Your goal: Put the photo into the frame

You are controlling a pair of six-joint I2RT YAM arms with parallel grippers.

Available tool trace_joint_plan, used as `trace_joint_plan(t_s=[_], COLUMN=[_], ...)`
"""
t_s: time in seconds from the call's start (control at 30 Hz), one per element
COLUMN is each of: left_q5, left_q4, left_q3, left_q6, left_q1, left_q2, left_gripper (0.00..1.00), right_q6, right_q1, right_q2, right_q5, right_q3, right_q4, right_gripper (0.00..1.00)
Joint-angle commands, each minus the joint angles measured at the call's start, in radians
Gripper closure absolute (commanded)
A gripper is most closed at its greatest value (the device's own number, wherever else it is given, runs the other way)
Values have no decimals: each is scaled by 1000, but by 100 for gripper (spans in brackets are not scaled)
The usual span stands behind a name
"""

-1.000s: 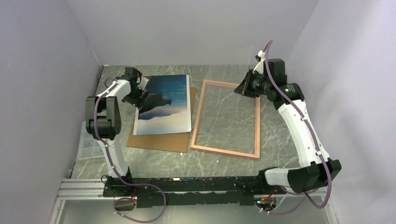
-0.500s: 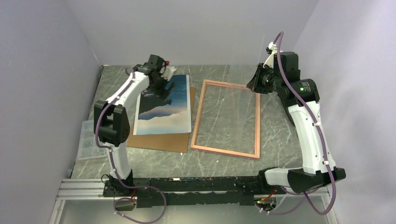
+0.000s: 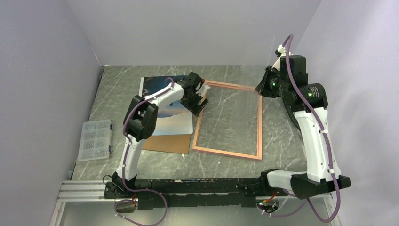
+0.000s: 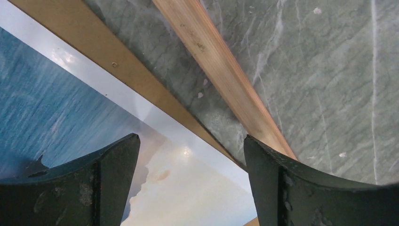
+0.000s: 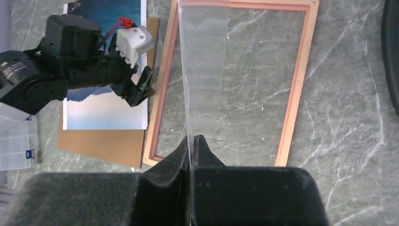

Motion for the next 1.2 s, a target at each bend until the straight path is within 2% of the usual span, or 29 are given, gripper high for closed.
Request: trace_joint_plan(t_s=[0.0, 0.27, 0.43, 0.53, 0.73, 0.93, 1.17], left_q5=[32, 19, -10, -1, 138, 202, 137], left_q4=[66, 116, 140, 160, 151, 165, 184], left_q3=[70, 17, 31, 32, 29, 20, -16], left_q6=[-60, -99, -134, -181, -243, -268, -274], left_q1=[-30, -62, -52, -37, -39, -42, -48], left_q2=[21, 29, -28, -70, -59, 8, 61], left_gripper=[15, 28, 29, 25, 6, 6, 10], right_q6=[20, 25, 26, 30, 37, 39, 37], right_q1=[-5, -6, -6, -7, -7, -6, -6], right_q2=[-36, -44, -40, -37, -35, -37, -34], right_q5=[10, -22, -38, -49, -69, -65, -57], right_q3=[-2, -56, -72, -79, -98, -92, -69], right_q4=[18, 47, 56, 61, 67, 56, 40], right_gripper=[100, 100, 100, 100, 100, 100, 100])
